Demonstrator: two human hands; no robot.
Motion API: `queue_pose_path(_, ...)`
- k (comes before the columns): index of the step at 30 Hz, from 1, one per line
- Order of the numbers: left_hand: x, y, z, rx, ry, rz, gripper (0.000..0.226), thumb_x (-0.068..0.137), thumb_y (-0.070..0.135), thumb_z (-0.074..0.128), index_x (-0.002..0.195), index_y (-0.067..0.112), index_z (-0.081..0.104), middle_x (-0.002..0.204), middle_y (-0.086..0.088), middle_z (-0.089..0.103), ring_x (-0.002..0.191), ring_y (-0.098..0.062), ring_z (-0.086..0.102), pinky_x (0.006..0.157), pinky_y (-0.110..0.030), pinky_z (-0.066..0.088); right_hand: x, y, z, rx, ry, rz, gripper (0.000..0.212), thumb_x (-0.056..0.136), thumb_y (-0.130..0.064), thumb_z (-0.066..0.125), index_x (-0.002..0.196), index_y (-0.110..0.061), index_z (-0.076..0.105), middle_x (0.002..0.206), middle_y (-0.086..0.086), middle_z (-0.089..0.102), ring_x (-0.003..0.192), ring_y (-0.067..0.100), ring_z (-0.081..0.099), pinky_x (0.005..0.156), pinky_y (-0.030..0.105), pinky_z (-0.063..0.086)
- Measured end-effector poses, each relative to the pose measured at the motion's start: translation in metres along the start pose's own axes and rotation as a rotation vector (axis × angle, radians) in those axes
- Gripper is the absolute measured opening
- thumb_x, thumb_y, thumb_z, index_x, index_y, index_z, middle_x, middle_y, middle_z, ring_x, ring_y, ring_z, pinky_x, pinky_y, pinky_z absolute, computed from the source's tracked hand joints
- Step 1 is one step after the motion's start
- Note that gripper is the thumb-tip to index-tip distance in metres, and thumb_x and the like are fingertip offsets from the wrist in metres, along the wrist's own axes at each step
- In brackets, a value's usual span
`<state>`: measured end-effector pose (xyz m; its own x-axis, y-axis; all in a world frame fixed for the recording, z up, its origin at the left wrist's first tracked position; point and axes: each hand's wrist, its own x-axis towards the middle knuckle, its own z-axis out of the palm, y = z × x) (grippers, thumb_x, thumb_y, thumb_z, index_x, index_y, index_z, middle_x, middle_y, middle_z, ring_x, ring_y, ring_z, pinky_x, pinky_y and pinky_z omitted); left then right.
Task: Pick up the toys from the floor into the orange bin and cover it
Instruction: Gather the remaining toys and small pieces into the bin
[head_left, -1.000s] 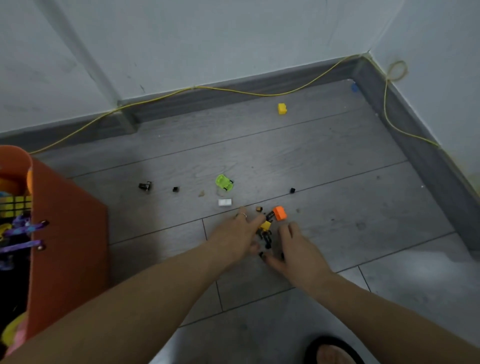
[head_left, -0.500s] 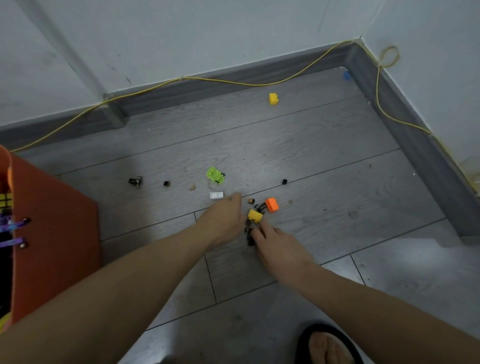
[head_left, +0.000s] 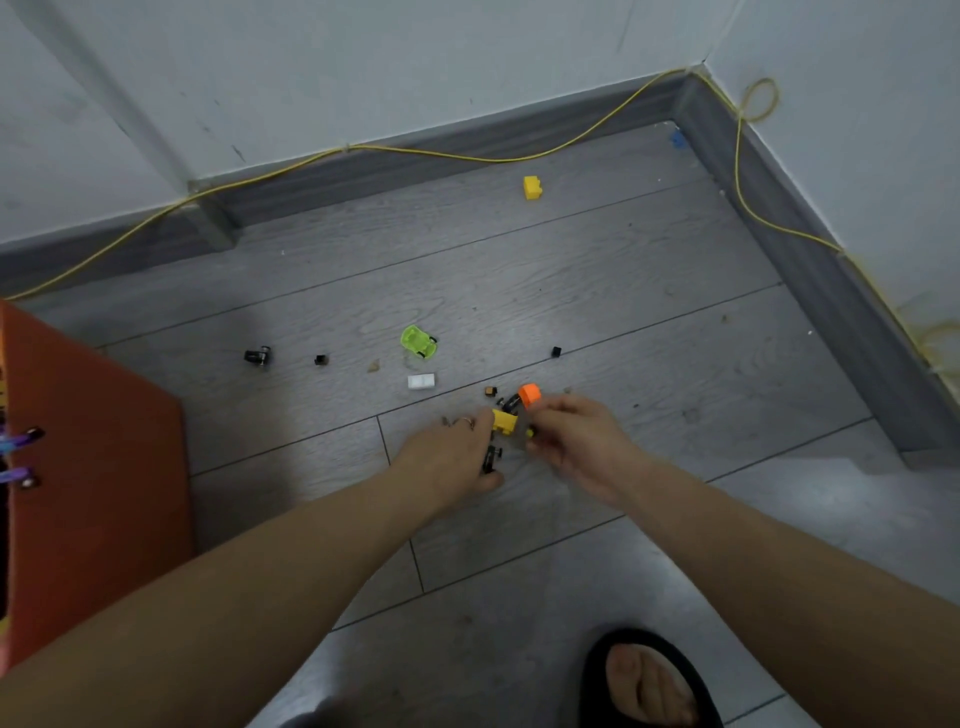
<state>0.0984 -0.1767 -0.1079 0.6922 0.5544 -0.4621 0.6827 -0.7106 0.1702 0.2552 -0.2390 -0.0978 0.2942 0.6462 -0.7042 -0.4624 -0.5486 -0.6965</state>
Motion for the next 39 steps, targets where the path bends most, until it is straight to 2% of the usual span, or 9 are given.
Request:
queue_pose_path(4, 0.001, 0.008, 0.005, 0.114, 0.063, 0.056, 0.051, 0.100, 0.042, 0.042, 0.138, 0.011, 0.030, 0.122, -0.013, 0.055, 0.094, -0.032, 0.061, 0.060, -0.035, 0.042, -0.008, -0.031, -0.008, 0.295, -0.241, 0.232, 0.014, 0.095, -0.003, 0.054, 0.093, -0.001, 0.067, 0.087, 0.016, 0.064, 0.076, 0.021, 0.063, 0.059, 0.022, 0.058)
queue_pose_path(9, 0.000, 0.012, 0.016, 0.217, 0.074, 0.112, 0.043, 0.102, 0.018, 0.036, 0.144, 0.011, 0.025, 0.128, -0.020, 0.046, 0.080, -0.034, 0.064, 0.052, -0.036, 0.040, -0.003, -0.051, -0.003, 0.290, -0.330, 0.263, 0.026, 0.094, -0.023, 0.054, 0.084, -0.002, 0.065, 0.082, 0.013, 0.066, 0.070, 0.022, 0.066, 0.061, 0.027, 0.058)
queue_pose_path(13, 0.003, 0.009, 0.020, 0.261, 0.066, 0.133, 0.049, 0.103, 0.024, 0.035, 0.149, 0.015, 0.018, 0.135, -0.023, 0.042, 0.077, -0.035, 0.064, 0.049, -0.036, 0.041, 0.006, -0.064, 0.006, 0.221, -0.350, 0.229, 0.027, 0.094, -0.031, 0.059, 0.073, -0.014, 0.054, 0.074, 0.004, 0.057, 0.064, 0.014, 0.056, 0.054, 0.023, 0.050)
queue_pose_path(16, 0.002, 0.012, 0.014, 0.264, 0.042, 0.123, 0.046, 0.104, 0.032, 0.033, 0.145, 0.015, 0.020, 0.134, -0.021, 0.041, 0.081, -0.035, 0.064, 0.054, -0.037, 0.047, 0.013, -0.065, 0.007, 0.142, -0.294, 0.205, 0.033, 0.097, -0.032, 0.056, 0.068, -0.018, 0.047, 0.063, 0.000, 0.049, 0.056, 0.012, 0.047, 0.048, 0.022, 0.041)
queue_pose_path(21, 0.000, 0.011, 0.008, 0.249, 0.022, 0.152, 0.048, 0.100, 0.009, 0.038, 0.144, 0.011, 0.019, 0.134, -0.024, 0.038, 0.085, -0.035, 0.063, 0.056, -0.039, 0.047, 0.022, -0.050, 0.008, -0.362, -0.003, 0.005, 0.031, 0.102, -0.027, 0.046, 0.074, -0.014, 0.050, 0.060, 0.003, 0.047, 0.049, 0.013, 0.043, 0.045, 0.024, 0.036)
queue_pose_path(25, 0.007, 0.001, 0.011, -0.013, 0.107, 0.027, 0.022, 0.102, 0.014, 0.041, 0.122, 0.006, 0.040, 0.113, -0.015, 0.055, 0.081, -0.028, 0.061, 0.065, -0.039, 0.053, 0.032, -0.043, 0.000, -0.314, 0.110, -0.044, 0.015, 0.101, -0.011, 0.045, 0.093, -0.008, 0.058, 0.061, 0.007, 0.048, 0.052, 0.017, 0.046, 0.043, 0.025, 0.036)
queue_pose_path(31, 0.011, -0.001, -0.018, -1.357, -0.171, -0.348, 0.007, 0.098, 0.008, 0.051, 0.102, 0.004, 0.055, 0.090, -0.014, 0.062, 0.075, -0.019, 0.072, 0.064, -0.027, 0.059, 0.036, -0.036, -0.003, -0.309, 0.170, -0.054, 0.031, 0.091, 0.012, 0.035, 0.105, -0.007, 0.054, 0.072, 0.008, 0.053, 0.055, 0.014, 0.047, 0.041, 0.021, 0.039)
queue_pose_path(35, 0.009, 0.000, -0.027, -1.480, -0.247, -0.454, 0.006, 0.095, 0.006, 0.049, 0.093, 0.008, 0.055, 0.086, -0.016, 0.060, 0.063, -0.018, 0.063, 0.056, -0.026, 0.053, 0.042, -0.029, -0.004, -0.400, 0.185, -0.048, 0.025, 0.089, 0.003, 0.041, 0.089, -0.016, 0.058, 0.085, 0.009, 0.058, 0.070, 0.018, 0.052, 0.054, 0.028, 0.040)
queue_pose_path(39, 0.009, 0.013, -0.025, -1.218, -0.227, -0.442, 0.009, 0.098, 0.011, 0.044, 0.101, 0.010, 0.053, 0.083, -0.009, 0.059, 0.059, -0.015, 0.052, 0.046, -0.022, 0.047, 0.040, -0.020, -0.009, -0.975, 0.124, -0.276, 0.033, 0.093, -0.031, 0.055, 0.126, -0.024, 0.052, 0.115, 0.007, 0.045, 0.087, 0.023, 0.054, 0.074, 0.030, 0.044)
